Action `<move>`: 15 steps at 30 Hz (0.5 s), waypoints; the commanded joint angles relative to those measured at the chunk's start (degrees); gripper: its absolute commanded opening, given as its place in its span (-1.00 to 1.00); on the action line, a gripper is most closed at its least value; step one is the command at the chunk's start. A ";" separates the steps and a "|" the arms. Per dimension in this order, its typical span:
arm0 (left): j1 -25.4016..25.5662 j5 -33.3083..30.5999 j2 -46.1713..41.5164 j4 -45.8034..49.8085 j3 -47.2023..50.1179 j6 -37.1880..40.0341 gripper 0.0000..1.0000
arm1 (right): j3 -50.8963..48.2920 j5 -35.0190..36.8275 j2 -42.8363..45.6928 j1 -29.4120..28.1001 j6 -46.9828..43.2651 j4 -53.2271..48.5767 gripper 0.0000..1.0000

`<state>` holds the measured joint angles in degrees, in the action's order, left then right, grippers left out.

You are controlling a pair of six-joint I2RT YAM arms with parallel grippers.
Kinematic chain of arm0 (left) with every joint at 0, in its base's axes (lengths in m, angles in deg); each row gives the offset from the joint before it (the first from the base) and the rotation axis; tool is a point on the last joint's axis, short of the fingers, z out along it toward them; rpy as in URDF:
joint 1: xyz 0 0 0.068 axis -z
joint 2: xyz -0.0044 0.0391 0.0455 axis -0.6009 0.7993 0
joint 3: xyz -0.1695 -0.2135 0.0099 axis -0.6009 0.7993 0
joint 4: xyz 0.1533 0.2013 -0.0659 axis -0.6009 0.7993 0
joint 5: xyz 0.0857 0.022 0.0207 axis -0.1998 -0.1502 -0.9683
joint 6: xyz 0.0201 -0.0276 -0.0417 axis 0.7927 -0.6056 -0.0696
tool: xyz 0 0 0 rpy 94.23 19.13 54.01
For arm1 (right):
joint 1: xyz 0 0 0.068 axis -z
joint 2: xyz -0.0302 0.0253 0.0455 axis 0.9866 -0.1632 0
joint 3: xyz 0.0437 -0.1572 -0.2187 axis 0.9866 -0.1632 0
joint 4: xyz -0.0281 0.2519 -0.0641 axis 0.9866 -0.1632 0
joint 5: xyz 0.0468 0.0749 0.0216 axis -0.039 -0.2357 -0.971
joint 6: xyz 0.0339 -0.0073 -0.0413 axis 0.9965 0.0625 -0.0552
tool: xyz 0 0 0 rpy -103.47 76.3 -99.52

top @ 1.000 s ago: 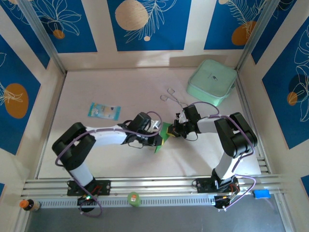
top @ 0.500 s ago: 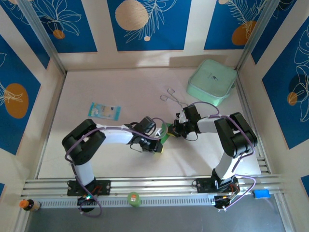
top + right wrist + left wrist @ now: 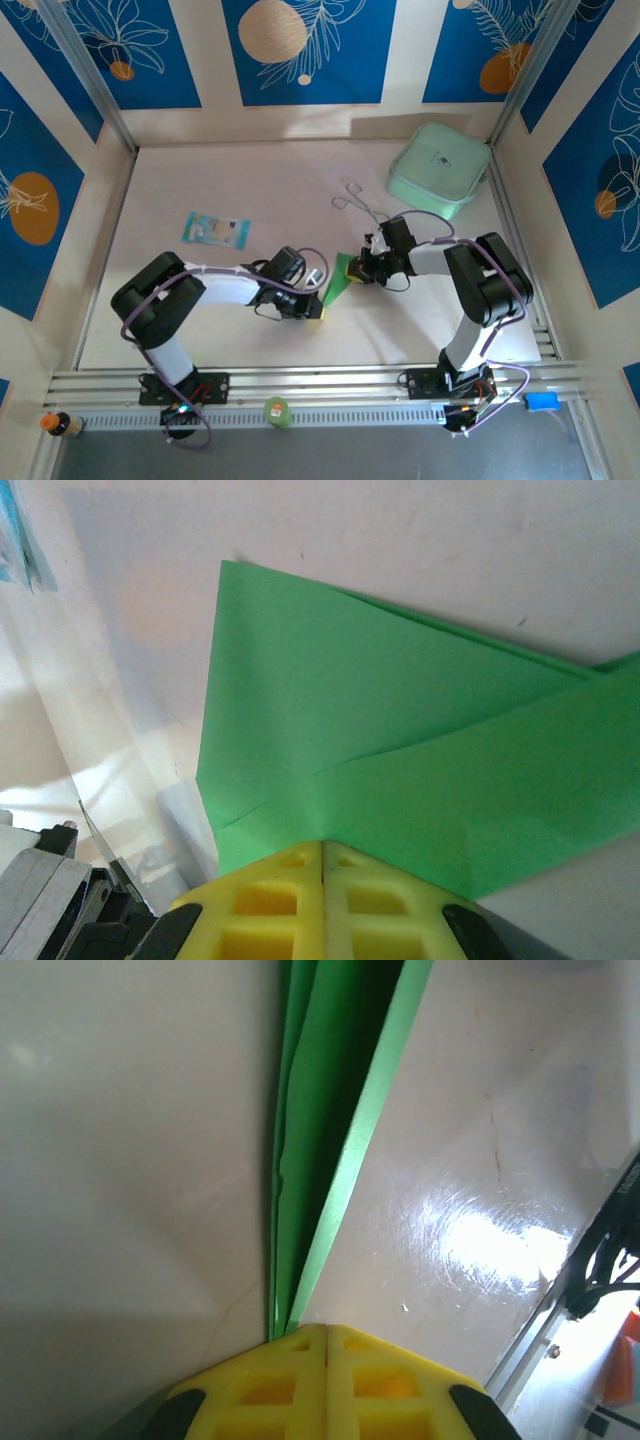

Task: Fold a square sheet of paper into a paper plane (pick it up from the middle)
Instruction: Fold the wing for the fifth time at the center of the table.

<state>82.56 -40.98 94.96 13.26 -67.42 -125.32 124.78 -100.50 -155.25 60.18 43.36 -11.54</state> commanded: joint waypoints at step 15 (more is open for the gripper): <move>-0.67 8.68 1.92 -8.60 -5.66 -3.33 -1.00 | -1.36 5.49 -1.39 1.17 -0.95 -6.71 -0.96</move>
<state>82.34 -32.92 93.65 2.96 -70.18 -130.74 124.78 -100.46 -155.19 60.51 43.33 -11.69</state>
